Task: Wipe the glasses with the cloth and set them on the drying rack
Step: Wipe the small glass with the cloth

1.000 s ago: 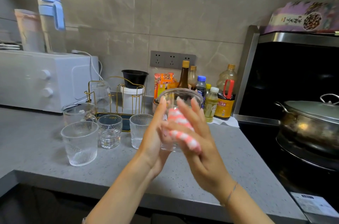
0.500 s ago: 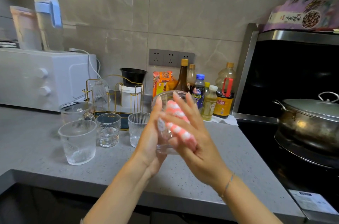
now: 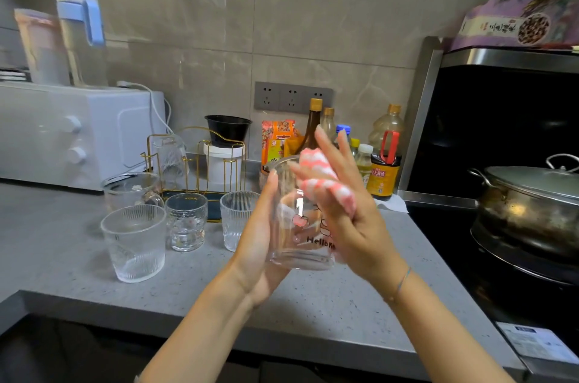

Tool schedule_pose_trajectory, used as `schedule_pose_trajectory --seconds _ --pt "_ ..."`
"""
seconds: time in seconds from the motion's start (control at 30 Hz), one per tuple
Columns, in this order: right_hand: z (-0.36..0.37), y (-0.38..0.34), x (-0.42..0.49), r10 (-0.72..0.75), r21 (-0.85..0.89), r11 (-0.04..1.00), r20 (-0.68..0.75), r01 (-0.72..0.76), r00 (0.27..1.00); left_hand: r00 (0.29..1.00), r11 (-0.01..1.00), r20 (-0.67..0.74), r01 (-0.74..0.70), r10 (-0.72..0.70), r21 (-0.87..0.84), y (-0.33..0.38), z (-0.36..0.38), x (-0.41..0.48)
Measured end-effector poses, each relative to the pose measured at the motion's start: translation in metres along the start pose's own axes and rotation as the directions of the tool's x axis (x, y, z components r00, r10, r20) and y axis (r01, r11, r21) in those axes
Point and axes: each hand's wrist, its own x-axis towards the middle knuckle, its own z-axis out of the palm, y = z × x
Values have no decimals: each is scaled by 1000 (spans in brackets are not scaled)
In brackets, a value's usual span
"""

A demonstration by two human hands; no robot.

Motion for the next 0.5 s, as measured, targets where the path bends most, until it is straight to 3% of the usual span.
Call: schedule_pose_trajectory --seconds 0.2,0.5 --pt "5 1 -3 -3 -38 999 -7 3 1000 999 1000 46 21 -21 -15 4 2 -4" --pt "25 -1 -35 -89 -74 992 113 98 990 996 990 -82 -38 27 -136 5 1 0"
